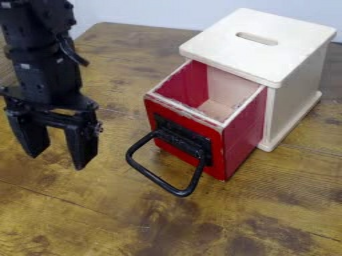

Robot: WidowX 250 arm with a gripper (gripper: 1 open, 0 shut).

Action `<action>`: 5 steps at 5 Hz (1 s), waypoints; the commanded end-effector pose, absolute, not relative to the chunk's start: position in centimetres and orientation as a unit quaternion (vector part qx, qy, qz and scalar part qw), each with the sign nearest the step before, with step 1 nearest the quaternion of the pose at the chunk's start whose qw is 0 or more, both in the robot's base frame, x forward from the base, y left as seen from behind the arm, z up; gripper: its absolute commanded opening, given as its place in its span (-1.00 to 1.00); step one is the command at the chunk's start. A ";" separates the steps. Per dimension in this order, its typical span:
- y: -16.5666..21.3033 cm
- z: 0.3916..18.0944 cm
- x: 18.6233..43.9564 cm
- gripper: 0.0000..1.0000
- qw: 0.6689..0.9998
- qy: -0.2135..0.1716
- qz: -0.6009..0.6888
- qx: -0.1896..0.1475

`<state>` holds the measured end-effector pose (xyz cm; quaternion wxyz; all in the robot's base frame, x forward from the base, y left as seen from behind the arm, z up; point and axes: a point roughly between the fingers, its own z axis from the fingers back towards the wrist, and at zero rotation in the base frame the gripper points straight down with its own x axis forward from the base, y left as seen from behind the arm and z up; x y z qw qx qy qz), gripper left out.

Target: Open the drawer

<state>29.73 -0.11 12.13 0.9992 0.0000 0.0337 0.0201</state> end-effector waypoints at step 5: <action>-5.1 7.7 35.7 1.00 0.999 -0.037 0.040 -0.004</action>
